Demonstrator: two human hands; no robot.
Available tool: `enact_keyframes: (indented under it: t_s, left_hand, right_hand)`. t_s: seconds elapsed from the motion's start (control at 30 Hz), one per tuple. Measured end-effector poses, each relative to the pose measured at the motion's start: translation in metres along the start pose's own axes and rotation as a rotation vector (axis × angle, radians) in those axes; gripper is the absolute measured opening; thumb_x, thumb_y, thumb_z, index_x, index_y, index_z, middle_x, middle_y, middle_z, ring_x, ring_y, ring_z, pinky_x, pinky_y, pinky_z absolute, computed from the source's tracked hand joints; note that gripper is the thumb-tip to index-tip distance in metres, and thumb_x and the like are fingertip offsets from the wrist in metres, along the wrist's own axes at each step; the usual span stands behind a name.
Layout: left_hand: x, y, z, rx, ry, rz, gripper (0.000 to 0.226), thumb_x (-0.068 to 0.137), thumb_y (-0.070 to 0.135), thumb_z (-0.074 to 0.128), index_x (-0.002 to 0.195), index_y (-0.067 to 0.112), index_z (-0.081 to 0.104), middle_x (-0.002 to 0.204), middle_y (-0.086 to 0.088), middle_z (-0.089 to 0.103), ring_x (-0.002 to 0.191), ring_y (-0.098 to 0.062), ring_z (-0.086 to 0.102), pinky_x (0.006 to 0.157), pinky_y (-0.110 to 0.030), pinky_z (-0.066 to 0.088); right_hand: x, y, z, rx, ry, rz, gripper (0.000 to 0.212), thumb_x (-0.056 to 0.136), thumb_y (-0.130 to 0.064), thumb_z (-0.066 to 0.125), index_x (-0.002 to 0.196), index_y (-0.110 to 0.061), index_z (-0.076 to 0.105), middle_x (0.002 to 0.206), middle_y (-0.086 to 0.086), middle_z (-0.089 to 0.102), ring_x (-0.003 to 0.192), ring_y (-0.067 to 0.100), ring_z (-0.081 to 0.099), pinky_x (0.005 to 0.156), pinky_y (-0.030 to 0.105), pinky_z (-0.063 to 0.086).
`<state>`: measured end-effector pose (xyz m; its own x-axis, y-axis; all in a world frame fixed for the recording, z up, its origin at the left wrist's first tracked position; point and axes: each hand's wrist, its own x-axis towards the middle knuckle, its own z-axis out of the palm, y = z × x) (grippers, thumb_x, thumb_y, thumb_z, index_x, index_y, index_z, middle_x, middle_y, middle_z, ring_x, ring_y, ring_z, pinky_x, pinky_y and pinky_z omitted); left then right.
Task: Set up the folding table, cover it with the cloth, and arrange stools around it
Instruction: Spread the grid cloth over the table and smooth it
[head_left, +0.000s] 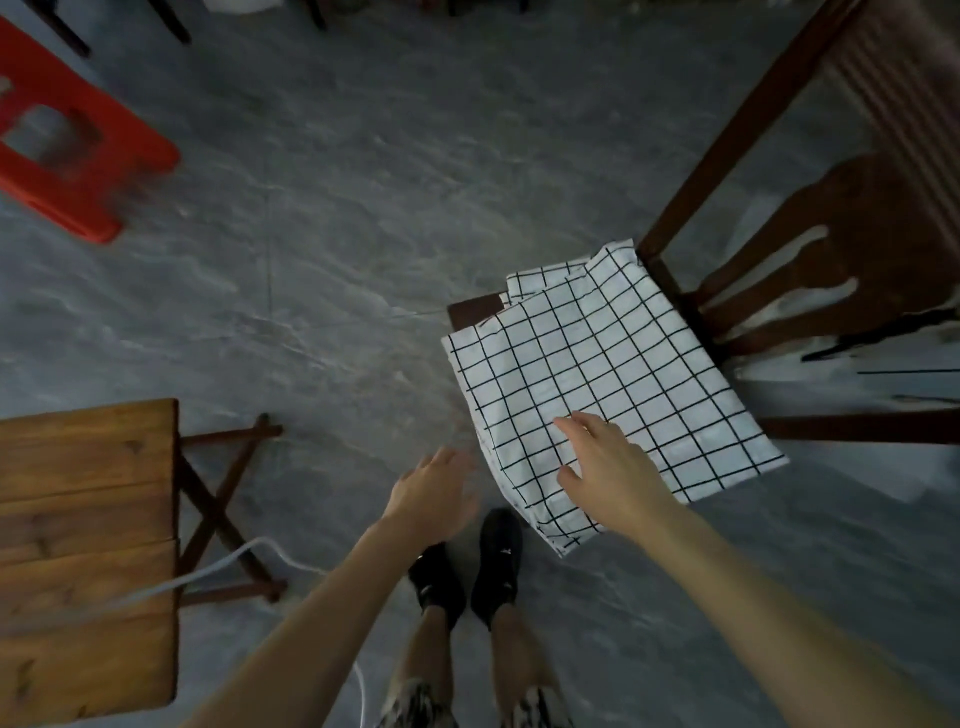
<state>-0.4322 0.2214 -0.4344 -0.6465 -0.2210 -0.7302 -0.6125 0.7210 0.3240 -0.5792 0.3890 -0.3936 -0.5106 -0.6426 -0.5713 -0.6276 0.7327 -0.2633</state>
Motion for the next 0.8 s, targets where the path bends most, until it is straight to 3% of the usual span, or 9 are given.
enact_keyframes:
  t_s: [0.17,0.27,0.33,0.43,0.53,0.6,0.7,0.8]
  left_hand:
    - [0.066,-0.039,0.066,-0.188,-0.16,-0.178,0.048,0.083,0.044,0.061,0.125,0.022,0.056,0.131,-0.003,0.054,0.119,-0.026,0.054,0.099,-0.036,0.045]
    - [0.086,-0.05,0.081,-0.423,-0.082,-0.303,0.018,0.087,0.023,0.06,0.103,0.017,0.065,0.104,-0.009,0.066,0.104,-0.028,0.062,0.087,-0.031,0.048]
    - [0.096,-0.052,0.086,-0.509,-0.04,-0.325,0.013,0.09,0.018,0.057,0.101,0.017,0.065,0.096,-0.005,0.063,0.099,-0.026,0.062,0.08,-0.027,0.046]
    - [0.115,-0.051,0.087,-0.537,0.024,-0.297,0.021,0.093,0.022,0.055,0.112,0.015,0.061,0.1,-0.004,0.061,0.099,-0.026,0.06,0.076,-0.023,0.039]
    - [0.14,-0.048,0.08,-0.555,0.086,-0.256,0.028,0.096,0.023,0.051,0.122,0.012,0.055,0.113,-0.007,0.06,0.102,-0.028,0.058,0.08,-0.028,0.043]
    - [0.155,-0.041,0.07,-0.585,0.154,-0.232,0.026,0.097,0.022,0.049,0.12,0.011,0.053,0.115,-0.009,0.057,0.101,-0.029,0.056,0.08,-0.033,0.044]
    - [0.173,-0.028,0.049,-0.636,0.288,-0.194,0.032,0.097,0.022,0.05,0.126,0.008,0.048,0.121,-0.005,0.047,0.103,-0.021,0.051,0.081,-0.028,0.036]
    - [0.19,-0.024,0.023,-0.655,0.54,-0.149,0.037,0.093,0.019,0.052,0.128,0.007,0.047,0.126,-0.008,0.045,0.101,-0.02,0.05,0.09,-0.036,0.042]
  right_hand:
    - [0.026,0.018,0.058,0.007,0.003,0.064,0.058,0.094,-0.027,0.047,0.147,-0.02,0.027,0.16,0.007,0.011,0.133,0.024,0.033,0.09,0.036,0.047]
    - [0.039,0.024,0.083,0.044,0.0,0.149,0.06,0.092,-0.023,0.053,0.146,-0.021,0.026,0.159,0.014,0.003,0.132,0.028,0.034,0.083,0.036,0.051]
    - [0.05,0.028,0.1,0.055,0.013,0.18,0.062,0.092,-0.023,0.056,0.146,-0.02,0.026,0.158,0.016,0.003,0.132,0.029,0.034,0.085,0.036,0.051]
    - [0.068,0.036,0.125,0.065,-0.022,0.21,0.061,0.093,-0.026,0.056,0.146,-0.019,0.027,0.156,0.016,0.013,0.132,0.03,0.036,0.093,0.038,0.046]
    - [0.082,0.047,0.148,0.096,-0.143,0.246,0.06,0.092,-0.028,0.058,0.145,-0.022,0.029,0.148,0.011,0.023,0.132,0.03,0.031,0.098,0.041,0.044]
    - [0.087,0.05,0.158,0.115,-0.139,0.258,0.057,0.091,-0.026,0.061,0.14,-0.023,0.033,0.141,0.01,0.028,0.129,0.03,0.029,0.096,0.04,0.045]
    - [0.089,0.051,0.167,0.078,-0.087,0.24,0.053,0.088,-0.02,0.064,0.133,-0.023,0.036,0.135,0.011,0.032,0.123,0.029,0.032,0.089,0.037,0.048]
    - [0.09,0.057,0.169,0.002,-0.094,0.18,0.062,0.086,-0.017,0.065,0.137,-0.023,0.031,0.138,0.013,0.028,0.124,0.031,0.031,0.085,0.035,0.049]
